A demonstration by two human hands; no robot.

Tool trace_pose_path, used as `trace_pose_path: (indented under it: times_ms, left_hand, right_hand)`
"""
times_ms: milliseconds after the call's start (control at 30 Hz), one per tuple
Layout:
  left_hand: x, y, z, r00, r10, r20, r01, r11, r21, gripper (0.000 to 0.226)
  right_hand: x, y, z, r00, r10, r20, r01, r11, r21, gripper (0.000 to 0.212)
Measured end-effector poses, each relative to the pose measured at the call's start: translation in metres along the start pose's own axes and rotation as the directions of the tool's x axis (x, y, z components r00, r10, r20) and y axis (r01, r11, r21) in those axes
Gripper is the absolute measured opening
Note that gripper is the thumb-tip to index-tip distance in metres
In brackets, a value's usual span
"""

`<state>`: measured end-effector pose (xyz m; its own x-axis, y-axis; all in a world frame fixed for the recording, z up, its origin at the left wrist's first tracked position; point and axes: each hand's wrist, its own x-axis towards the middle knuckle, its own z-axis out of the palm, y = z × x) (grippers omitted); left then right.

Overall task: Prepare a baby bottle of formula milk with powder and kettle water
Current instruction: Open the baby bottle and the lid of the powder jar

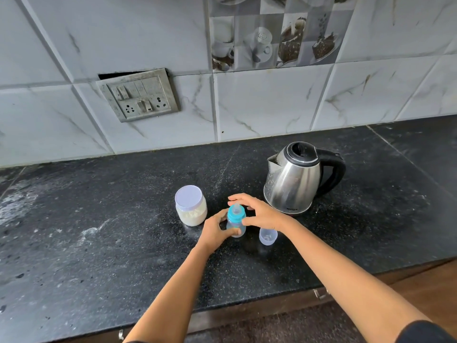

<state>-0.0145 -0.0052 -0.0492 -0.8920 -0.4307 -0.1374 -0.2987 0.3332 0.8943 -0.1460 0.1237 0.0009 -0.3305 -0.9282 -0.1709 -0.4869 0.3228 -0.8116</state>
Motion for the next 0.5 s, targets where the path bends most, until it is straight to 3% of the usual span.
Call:
trace_pose_path:
  times_ms: [133,267,500]
  left_hand:
    - [-0.002,0.0,0.001,1.0,0.016,-0.004,-0.016,1.0,-0.011,0.058]
    - [-0.003,0.002,0.001,1.0,0.009,0.002,-0.009,1.0,-0.023,0.054]
    - [-0.004,0.001,0.002,1.0,0.007,0.008,-0.006,1.0,-0.026,0.053]
  right_hand:
    - [0.0,-0.004,0.005,0.994,0.049,-0.093,-0.052,0.998,-0.033,0.072]
    - [0.001,-0.007,0.014,0.977,-0.006,-0.215,-0.006,0.998,-0.056,0.056]
    - [-0.004,-0.01,0.004,0.996,-0.029,-0.086,0.029,1.0,0.004,0.045]
